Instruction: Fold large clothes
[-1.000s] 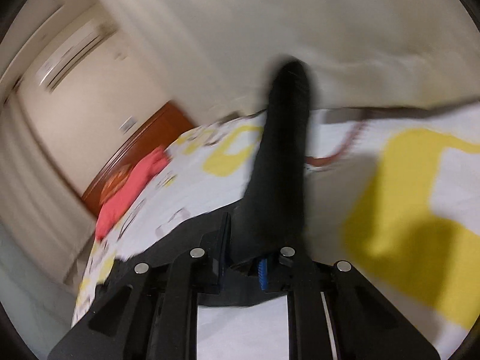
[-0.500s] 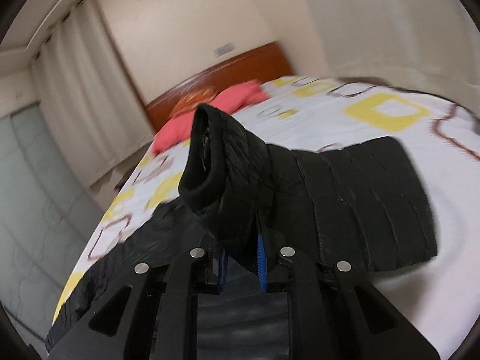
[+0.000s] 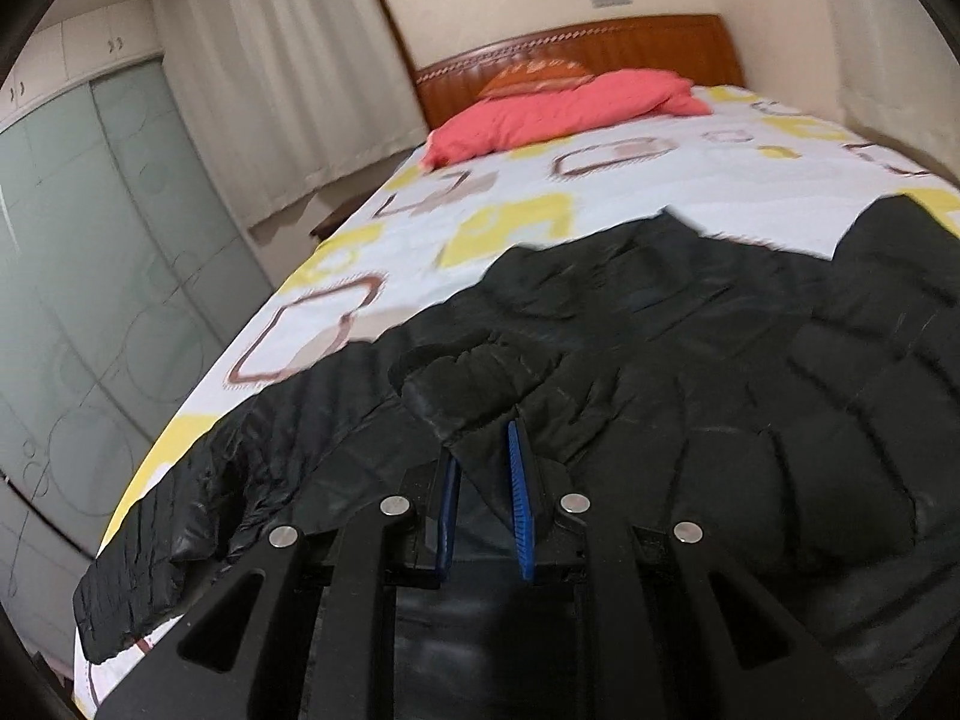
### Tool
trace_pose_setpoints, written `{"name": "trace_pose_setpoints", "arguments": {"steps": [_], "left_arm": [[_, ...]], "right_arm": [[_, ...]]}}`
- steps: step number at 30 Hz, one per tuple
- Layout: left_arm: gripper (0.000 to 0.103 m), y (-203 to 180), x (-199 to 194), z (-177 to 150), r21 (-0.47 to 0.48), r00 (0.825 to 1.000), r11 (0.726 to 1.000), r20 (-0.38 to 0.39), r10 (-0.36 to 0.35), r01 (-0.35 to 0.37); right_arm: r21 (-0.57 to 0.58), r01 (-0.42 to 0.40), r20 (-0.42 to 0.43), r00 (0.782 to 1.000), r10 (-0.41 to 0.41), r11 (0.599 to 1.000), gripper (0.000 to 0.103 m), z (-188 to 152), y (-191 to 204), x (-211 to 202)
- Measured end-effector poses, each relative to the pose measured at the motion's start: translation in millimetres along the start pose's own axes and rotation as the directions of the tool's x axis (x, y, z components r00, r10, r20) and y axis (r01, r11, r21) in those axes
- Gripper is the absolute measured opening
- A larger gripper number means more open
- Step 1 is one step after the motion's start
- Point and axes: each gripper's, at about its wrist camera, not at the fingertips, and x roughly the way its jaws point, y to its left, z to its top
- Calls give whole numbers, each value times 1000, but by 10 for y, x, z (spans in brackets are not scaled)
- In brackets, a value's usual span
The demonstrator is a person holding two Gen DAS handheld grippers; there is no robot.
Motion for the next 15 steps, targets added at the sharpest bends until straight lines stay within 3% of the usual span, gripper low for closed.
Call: {"name": "trace_pose_setpoints", "arguments": {"steps": [7,10,12,13,15], "left_arm": [[101,18,20,-1,5,1000,1000,4,5,-5],[101,21,22,-3,5,1000,1000,3,6,-6],[101,20,25,-2,7,1000,1000,2,8,-8],[101,23,29,0,8,1000,1000,2,8,-8],[101,29,31,4,8,1000,1000,2,8,-8]], "right_arm": [[-75,-83,-77,994,77,994,16,-148,537,343],[-86,-92,-147,986,79,992,23,-251,648,497],[-106,-95,-211,975,71,990,53,-336,711,605],[-112,-107,-221,972,81,988,79,-364,730,609],[-125,-133,-192,975,107,983,81,-400,777,496]]}}
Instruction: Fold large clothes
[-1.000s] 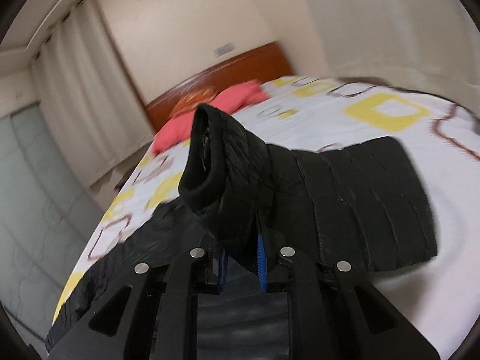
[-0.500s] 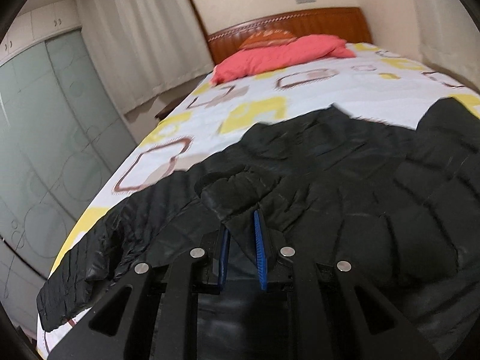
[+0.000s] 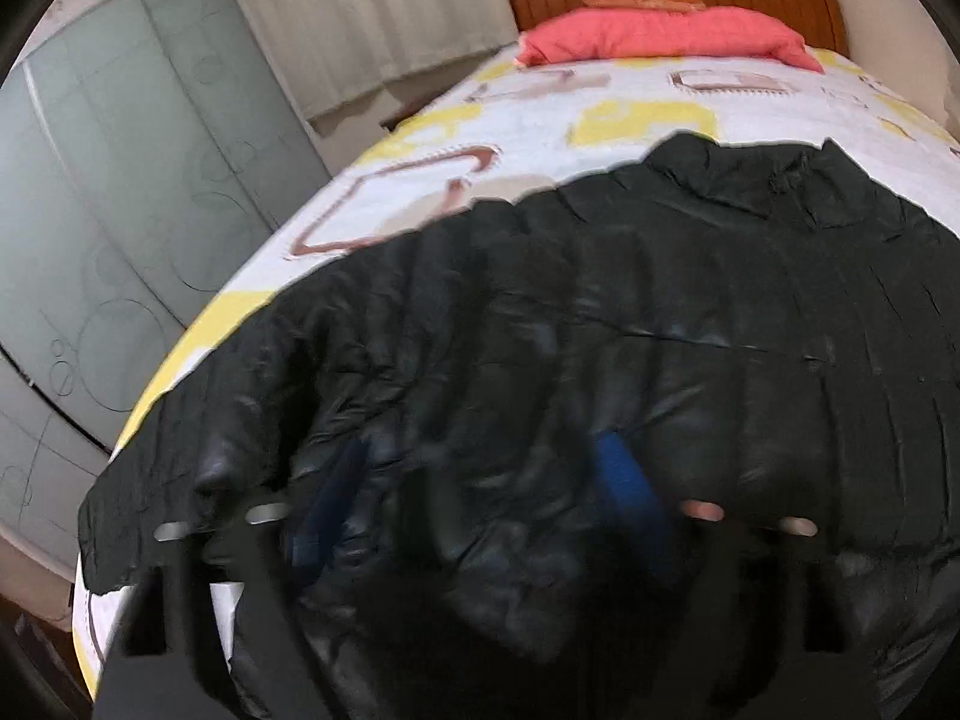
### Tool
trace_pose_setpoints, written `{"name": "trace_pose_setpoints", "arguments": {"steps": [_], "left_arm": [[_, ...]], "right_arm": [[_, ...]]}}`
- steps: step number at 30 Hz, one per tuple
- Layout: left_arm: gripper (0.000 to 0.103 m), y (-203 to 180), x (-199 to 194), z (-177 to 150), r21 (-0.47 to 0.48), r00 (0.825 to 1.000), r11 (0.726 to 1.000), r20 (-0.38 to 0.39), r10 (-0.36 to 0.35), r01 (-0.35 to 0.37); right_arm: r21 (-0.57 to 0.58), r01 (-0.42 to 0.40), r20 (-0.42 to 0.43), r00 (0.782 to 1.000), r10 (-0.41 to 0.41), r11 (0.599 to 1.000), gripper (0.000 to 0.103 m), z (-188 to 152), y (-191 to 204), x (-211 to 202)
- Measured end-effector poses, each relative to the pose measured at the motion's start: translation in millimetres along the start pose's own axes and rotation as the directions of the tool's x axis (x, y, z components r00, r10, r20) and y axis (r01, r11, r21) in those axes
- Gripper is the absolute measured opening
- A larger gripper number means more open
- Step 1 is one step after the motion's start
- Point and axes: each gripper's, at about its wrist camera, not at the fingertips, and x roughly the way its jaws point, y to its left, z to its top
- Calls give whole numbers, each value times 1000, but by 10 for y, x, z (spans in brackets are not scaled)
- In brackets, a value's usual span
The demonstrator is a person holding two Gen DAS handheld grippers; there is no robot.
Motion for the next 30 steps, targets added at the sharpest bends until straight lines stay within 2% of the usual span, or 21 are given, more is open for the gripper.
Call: {"name": "trace_pose_setpoints", "arguments": {"steps": [2,3,6,7,9,10,11,12,13,15,17,18,19,22,23,27,30], "left_arm": [[101,6,0,2,-2,1000,1000,0,-2,2],[101,10,4,7,-2,1000,1000,0,-3,3],[101,10,6,11,-1,1000,1000,0,-2,2],[101,9,6,8,-1,1000,1000,0,-1,1],[101,8,-8,-3,1,1000,1000,1,1,-1],[101,6,-9,0,1,1000,1000,1,2,-2],[101,4,-10,2,2,1000,1000,1,3,-3],[101,7,-7,7,4,1000,1000,0,5,-5],[101,7,-9,5,5,1000,1000,0,7,-7],[101,4,-1,13,11,1000,1000,-1,13,-13],[101,-9,0,15,14,1000,1000,-2,17,-17],[101,-9,3,17,15,1000,1000,-2,18,-18],[101,-9,3,18,15,1000,1000,-2,18,-18],[101,-18,-7,13,17,1000,1000,-2,21,-21],[101,-20,-7,13,17,1000,1000,-2,21,-21],[101,-18,-4,15,18,1000,1000,-3,22,-22],[101,-24,-3,7,21,1000,999,-3,27,-27]], "right_arm": [[-25,-20,27,999,20,999,81,2,37,-149],[-31,-20,68,997,22,999,81,17,11,-310],[-2,0,134,991,0,1000,81,66,-231,-653],[20,25,153,988,-27,999,80,87,-407,-792],[62,98,172,979,-108,993,71,110,-771,-995],[86,167,163,970,-179,982,62,118,-1039,-1081],[106,221,148,961,-236,969,56,114,-1237,-1127],[136,296,122,942,-313,945,56,96,-1528,-1176],[152,336,108,929,-354,930,56,75,-1698,-1201],[162,454,60,882,-468,876,56,-18,-2081,-1190],[169,508,-9,858,-514,845,56,-137,-2380,-1093],[174,491,-48,870,-490,854,56,-218,-2520,-1003],[179,467,-39,883,-468,866,57,-272,-2563,-998],[166,450,-55,893,-447,877,57,-149,-2523,-1067],[171,432,-34,901,-433,885,57,-76,-2511,-1125],[197,450,32,885,-464,871,57,227,-2674,-1214],[231,478,-5,871,-491,847,57,316,-2944,-1028]]}}
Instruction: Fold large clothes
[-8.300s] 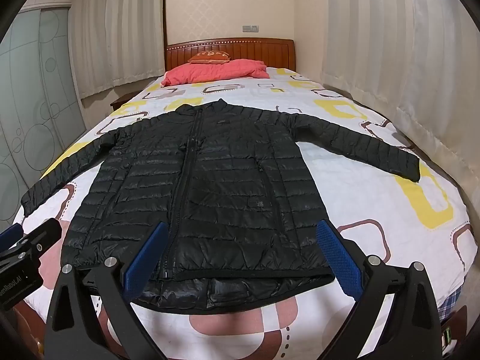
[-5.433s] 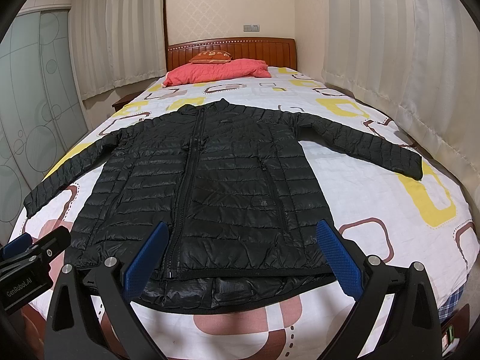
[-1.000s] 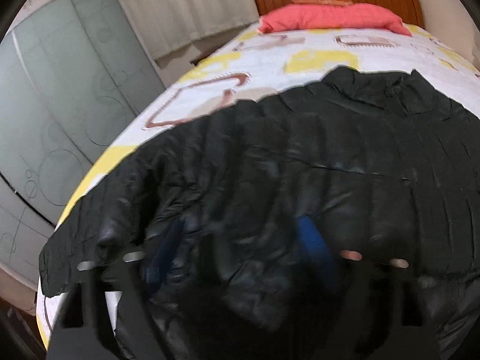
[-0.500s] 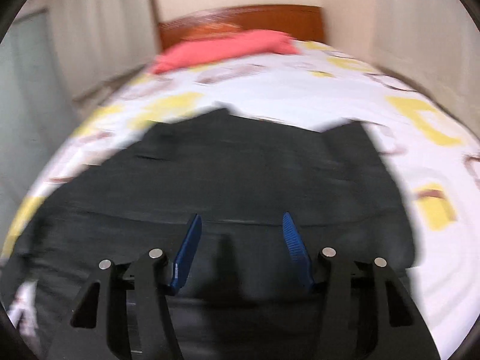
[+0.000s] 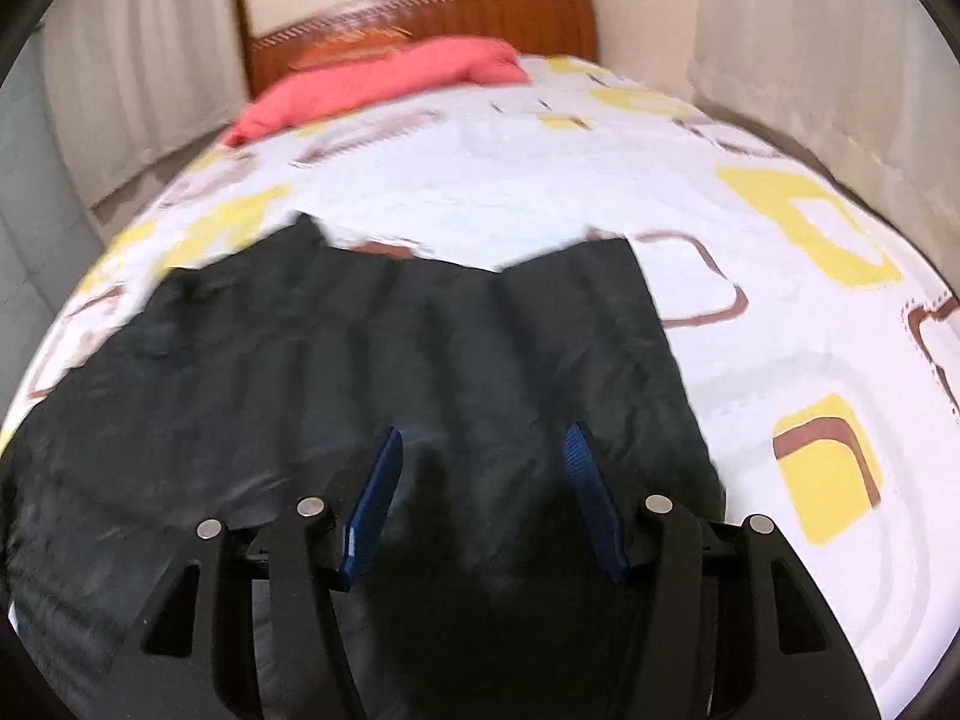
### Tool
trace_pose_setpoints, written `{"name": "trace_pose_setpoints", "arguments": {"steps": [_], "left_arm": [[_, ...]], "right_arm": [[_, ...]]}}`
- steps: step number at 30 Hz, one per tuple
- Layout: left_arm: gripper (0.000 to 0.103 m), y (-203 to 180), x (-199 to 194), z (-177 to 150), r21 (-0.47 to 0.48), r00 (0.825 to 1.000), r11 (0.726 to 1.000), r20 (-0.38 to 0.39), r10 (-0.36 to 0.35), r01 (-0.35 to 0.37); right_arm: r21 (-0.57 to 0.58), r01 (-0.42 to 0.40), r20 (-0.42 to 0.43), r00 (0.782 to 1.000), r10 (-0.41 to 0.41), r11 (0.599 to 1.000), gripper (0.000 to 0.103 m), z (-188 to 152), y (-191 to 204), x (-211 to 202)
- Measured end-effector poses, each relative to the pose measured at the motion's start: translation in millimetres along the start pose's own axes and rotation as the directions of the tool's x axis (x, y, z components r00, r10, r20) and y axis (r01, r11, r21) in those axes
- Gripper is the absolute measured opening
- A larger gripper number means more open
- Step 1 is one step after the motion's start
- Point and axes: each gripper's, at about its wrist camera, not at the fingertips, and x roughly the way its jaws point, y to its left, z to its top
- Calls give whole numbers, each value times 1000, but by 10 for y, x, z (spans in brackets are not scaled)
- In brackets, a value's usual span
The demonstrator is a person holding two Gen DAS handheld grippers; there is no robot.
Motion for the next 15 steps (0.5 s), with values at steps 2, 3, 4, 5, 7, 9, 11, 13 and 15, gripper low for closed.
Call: {"name": "trace_pose_setpoints", "arguments": {"steps": [2,3,4,5,7,9,11,13,15], "left_arm": [[101,-5,-2,-6,2,1000,1000,0,2,-2],[101,-6,1,-7,2,1000,1000,0,3,-3],[101,-3,1,-6,2,1000,1000,0,3,-3],[101,-7,0,-8,2,1000,1000,0,3,-3],[101,-14,0,-11,5,1000,1000,0,7,-7],[101,-19,6,-11,7,1000,1000,0,9,-9],[101,-19,12,-10,8,1000,1000,-1,10,-10],[101,-15,9,-13,7,1000,1000,-1,9,-9],[101,-24,11,-18,7,1000,1000,0,9,-9]], "right_arm": [[7,-1,-68,998,1,1000,58,-58,-52,257],[-14,13,-61,998,-13,1000,58,-49,-18,241],[-23,20,-59,998,-22,1000,58,-36,11,217],[-25,12,-48,999,-13,1000,58,-22,37,163],[-16,-17,-7,1000,17,1000,58,16,82,65],[-28,-15,16,1000,15,999,58,6,133,96],[-51,-5,-61,998,2,999,60,-44,138,350],[-49,6,-43,999,-8,999,60,-25,142,298],[-2,-39,-34,999,39,999,60,-60,128,117]]}}
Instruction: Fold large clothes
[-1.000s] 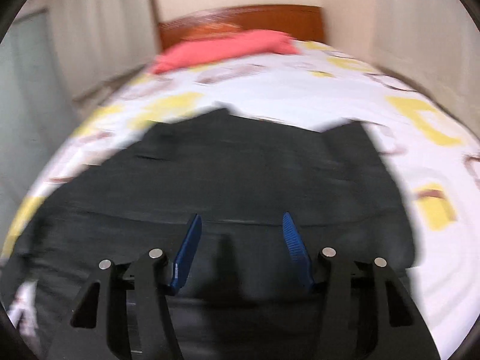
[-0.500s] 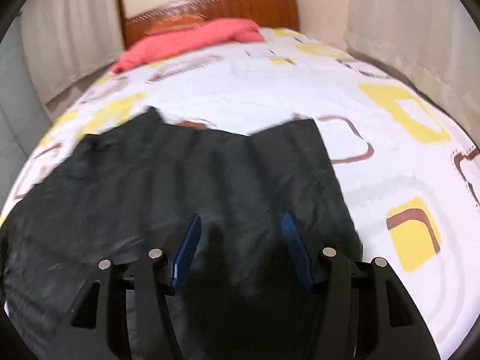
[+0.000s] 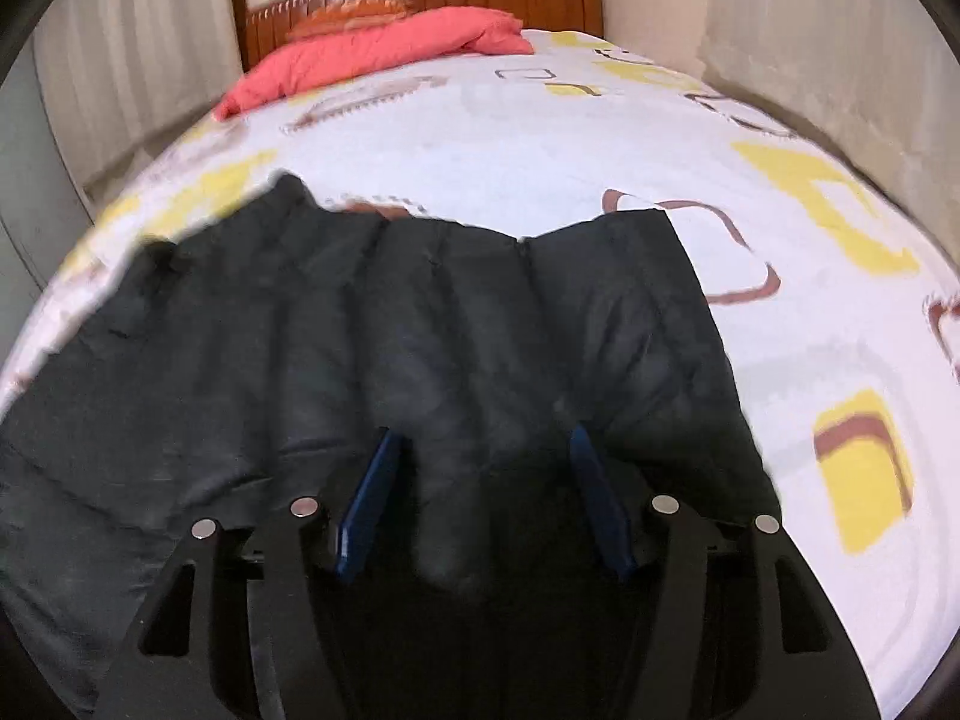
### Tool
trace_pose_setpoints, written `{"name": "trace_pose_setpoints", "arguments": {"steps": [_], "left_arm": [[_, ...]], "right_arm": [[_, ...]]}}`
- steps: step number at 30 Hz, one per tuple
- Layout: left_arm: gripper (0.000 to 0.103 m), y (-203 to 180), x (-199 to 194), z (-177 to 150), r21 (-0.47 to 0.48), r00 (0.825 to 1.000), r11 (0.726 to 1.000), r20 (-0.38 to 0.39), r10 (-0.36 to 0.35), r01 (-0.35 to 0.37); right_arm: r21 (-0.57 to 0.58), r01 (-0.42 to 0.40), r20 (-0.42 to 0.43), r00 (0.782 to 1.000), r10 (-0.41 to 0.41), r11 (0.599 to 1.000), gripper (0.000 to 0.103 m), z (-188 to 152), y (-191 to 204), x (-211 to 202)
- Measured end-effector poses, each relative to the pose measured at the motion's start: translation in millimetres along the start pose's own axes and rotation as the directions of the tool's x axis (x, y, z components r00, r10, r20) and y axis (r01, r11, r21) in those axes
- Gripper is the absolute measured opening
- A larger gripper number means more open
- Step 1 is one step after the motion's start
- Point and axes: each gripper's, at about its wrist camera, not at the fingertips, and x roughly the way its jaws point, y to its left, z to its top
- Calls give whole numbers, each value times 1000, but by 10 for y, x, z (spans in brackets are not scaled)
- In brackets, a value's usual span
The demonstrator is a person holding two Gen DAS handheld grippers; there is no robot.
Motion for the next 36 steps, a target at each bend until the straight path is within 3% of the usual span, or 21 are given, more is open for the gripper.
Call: {"name": "trace_pose_setpoints", "arguments": {"steps": [3,8,15,18,20,24,27,28,30,34,36], "left_arm": [[101,2,2,0,0,1000,1000,0,-1,1],[101,-3,-1,-2,0,1000,1000,-1,0,0],[101,17,-1,31,-11,1000,1000,-29,-12,12],[101,109,-48,89,-47,997,997,-38,-69,68],[101,313,-104,137,-139,988,979,-10,-155,152],[98,743,-72,296,-248,986,955,43,-160,165],[97,1097,10,462,-337,994,937,78,-71,94],[97,1254,81,501,-383,995,919,80,-65,91],[97,1471,148,555,-445,989,885,121,-88,133],[97,1627,211,642,-502,983,850,159,-88,157],[92,1636,198,650,-530,984,834,166,-72,150]], "right_arm": [[-9,-46,30,998,46,999,60,-200,83,-261],[-77,14,13,1000,-13,997,61,-478,212,-203],[-98,56,47,998,-52,994,64,-569,289,-214],[-93,54,58,997,-49,994,64,-599,272,-227],[-91,51,62,997,-46,995,64,-607,275,-236],[-79,36,67,997,-31,996,64,-632,251,-254],[-80,35,70,997,-29,996,65,-627,237,-257],[-81,36,70,997,-30,996,65,-622,238,-254],[-82,36,70,997,-30,996,65,-620,232,-253],[-82,35,72,997,-29,996,65,-623,224,-253],[-81,36,74,997,-30,996,65,-622,224,-257]]}}
